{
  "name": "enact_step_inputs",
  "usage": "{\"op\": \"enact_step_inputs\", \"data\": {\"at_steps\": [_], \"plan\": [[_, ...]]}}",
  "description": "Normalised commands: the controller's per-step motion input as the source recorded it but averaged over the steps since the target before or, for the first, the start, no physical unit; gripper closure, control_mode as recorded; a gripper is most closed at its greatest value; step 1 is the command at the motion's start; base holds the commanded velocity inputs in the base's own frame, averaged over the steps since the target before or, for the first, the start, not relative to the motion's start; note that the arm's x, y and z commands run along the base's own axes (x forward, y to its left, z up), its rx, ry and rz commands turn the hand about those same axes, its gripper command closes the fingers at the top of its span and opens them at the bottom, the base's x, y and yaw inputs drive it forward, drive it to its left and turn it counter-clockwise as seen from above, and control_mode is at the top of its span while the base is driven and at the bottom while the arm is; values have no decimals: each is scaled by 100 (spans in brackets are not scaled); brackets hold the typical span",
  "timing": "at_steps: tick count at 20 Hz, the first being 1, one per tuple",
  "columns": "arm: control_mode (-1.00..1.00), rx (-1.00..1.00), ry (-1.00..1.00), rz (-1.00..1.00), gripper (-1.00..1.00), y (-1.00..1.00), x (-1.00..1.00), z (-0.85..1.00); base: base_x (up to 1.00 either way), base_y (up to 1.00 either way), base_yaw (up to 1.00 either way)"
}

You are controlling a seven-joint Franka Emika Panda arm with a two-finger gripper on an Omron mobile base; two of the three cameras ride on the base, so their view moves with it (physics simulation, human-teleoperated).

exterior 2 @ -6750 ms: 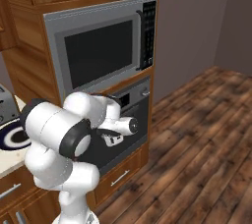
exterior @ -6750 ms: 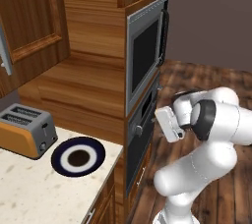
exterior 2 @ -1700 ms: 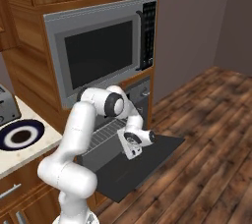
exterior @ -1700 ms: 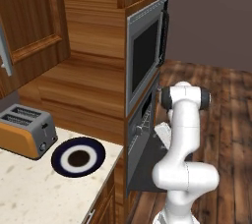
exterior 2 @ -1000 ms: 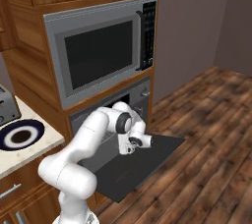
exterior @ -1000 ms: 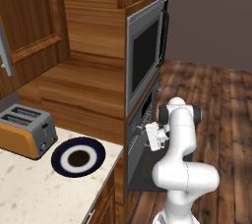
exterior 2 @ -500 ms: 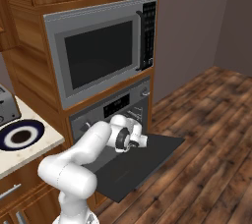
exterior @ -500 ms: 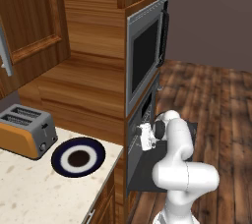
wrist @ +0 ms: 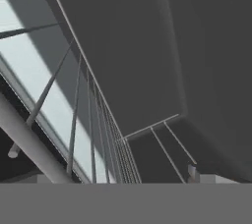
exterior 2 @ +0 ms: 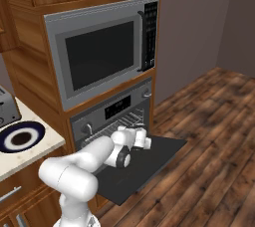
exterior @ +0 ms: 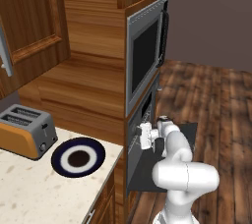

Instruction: Take the baked cake out of the oven and place it on the plate for cooling. Then close the oven door.

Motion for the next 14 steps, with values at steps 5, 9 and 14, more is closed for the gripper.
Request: {"op": "enact_step_inputs", "data": {"at_steps": [5,9,14], "plan": [[-100,-29,0,-18,100,84,7,-19,0,0,0],[-100,-50,8,-11,100,24,-2,-54,0,0,0],[-100,-69,14,-4,100,-11,-19,-75,0,0,0]]}}
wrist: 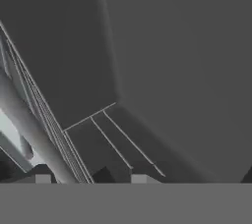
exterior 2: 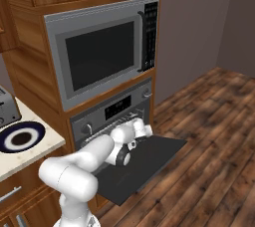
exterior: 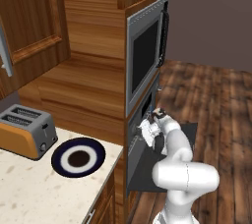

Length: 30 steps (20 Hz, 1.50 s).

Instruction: Take the baked cake out of the oven and place it on the plate for cooling. Then close the oven door.

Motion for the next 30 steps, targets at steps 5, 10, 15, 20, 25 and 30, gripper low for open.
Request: {"op": "enact_step_inputs", "data": {"at_steps": [5,10,15,20,25,30], "plan": [[-100,-75,13,0,100,-54,-42,-94,0,0,0],[-100,-67,12,0,100,-95,-73,-100,0,0,0],[-100,-62,7,0,100,-100,-98,-100,0,0,0],[-100,-55,2,0,100,-100,-100,-100,0,0,0],[-100,-31,-3,0,100,-97,-98,-76,0,0,0],[-100,0,-12,0,100,-38,-32,32,0,0,0]]}}
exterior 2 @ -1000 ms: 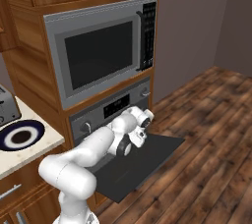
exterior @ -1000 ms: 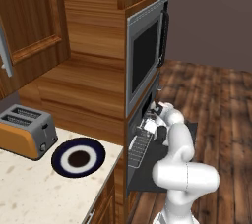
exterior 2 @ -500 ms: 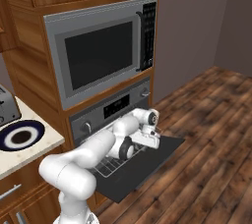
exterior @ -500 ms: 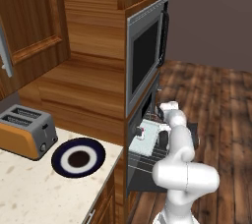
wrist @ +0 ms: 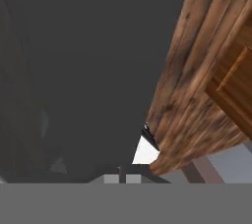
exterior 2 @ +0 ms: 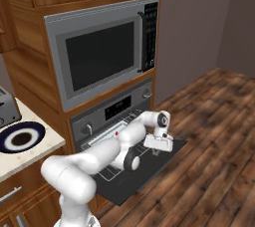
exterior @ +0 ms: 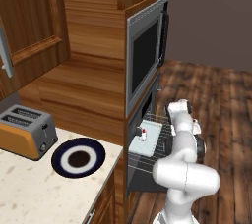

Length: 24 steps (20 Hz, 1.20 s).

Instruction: Take the baked cake out of the oven and place it on the plate for cooling. Then close the oven door.

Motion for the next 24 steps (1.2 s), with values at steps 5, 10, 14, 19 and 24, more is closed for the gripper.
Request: {"op": "enact_step_inputs", "data": {"at_steps": [5,10,14,19,24], "plan": [[-100,8,-18,0,-100,-16,-47,96,0,0,0],[-100,13,-42,5,-100,10,-88,63,0,0,0],[-100,25,-51,6,-100,24,-94,25,0,0,0],[-100,20,-39,-1,-100,86,-31,41,0,0,0],[-100,3,-46,-8,-100,100,-74,17,0,0,0]]}}
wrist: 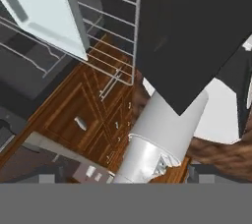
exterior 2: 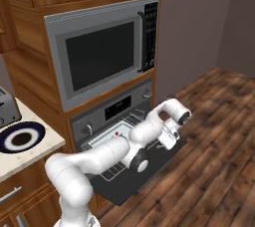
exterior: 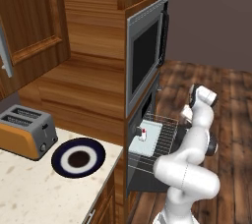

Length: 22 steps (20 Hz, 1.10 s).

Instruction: Take the baked cake out of the oven and place it on the plate for cooling. Then close the oven door.

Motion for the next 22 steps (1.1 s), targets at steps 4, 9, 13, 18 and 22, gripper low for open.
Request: {"op": "enact_step_inputs", "data": {"at_steps": [4,9,13,18,22], "plan": [[-100,5,-4,-4,-100,36,-84,72,0,0,0],[-100,23,33,0,-100,3,-49,100,0,0,0],[-100,10,26,0,-100,34,-76,85,0,0,0],[-100,4,33,0,-100,53,-62,95,0,0,0],[-100,0,5,-1,-100,23,-17,98,0,0,0]]}}
